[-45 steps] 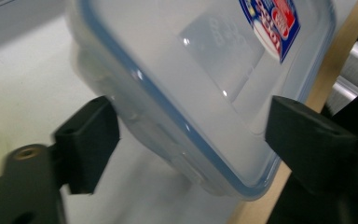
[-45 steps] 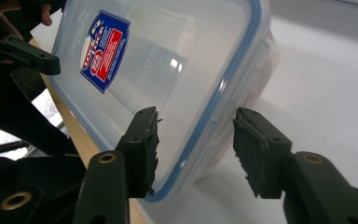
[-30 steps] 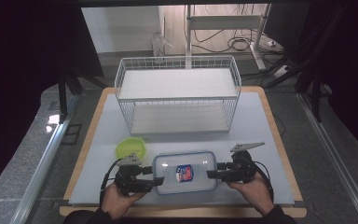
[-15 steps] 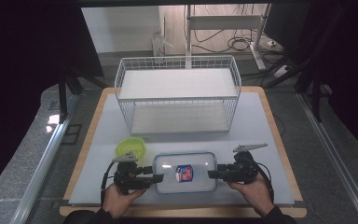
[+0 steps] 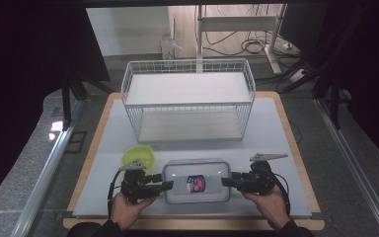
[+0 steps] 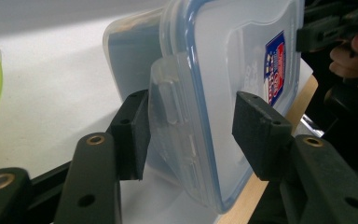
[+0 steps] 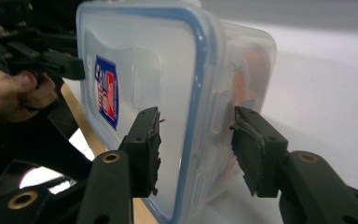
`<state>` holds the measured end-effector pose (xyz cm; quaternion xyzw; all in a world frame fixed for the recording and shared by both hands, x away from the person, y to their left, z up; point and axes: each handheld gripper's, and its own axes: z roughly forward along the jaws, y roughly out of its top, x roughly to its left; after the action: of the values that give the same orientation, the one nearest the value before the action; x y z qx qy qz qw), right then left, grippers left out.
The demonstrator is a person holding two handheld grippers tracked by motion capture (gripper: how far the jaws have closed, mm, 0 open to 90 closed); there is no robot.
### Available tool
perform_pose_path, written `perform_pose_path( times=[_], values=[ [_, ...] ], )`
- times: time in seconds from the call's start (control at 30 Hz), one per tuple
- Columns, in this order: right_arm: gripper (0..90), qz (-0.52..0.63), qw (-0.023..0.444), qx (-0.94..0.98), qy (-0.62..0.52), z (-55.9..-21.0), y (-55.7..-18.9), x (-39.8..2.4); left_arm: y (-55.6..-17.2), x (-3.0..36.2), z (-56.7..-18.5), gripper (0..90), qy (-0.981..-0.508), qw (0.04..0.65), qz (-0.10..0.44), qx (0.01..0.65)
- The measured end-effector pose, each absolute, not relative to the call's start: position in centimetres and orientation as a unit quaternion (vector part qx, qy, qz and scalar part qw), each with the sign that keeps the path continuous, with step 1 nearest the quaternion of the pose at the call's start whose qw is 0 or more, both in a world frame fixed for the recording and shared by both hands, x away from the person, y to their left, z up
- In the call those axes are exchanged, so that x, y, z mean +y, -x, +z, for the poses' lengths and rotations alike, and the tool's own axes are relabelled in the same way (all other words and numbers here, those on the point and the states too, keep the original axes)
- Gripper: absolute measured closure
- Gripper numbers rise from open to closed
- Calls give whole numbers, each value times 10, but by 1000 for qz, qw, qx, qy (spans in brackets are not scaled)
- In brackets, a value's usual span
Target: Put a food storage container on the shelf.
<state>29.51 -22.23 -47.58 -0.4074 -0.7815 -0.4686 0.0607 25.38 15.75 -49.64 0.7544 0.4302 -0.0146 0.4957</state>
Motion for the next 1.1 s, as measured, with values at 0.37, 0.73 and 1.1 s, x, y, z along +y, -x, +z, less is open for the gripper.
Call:
perform_pose_path(
  times=[0.37,0.73,1.1],
  values=[
    [537,-492,40,-777,391,-459,-298,-221,-261,161,-472,488,-758,506,12,411],
    [536,-509,15,-772,381,-425,-316,-220,-286,162,-433,487,-765,507,36,394],
    [536,-517,10,-770,373,-394,-346,-208,-312,174,-402,488,-759,516,50,393]
  ],
)
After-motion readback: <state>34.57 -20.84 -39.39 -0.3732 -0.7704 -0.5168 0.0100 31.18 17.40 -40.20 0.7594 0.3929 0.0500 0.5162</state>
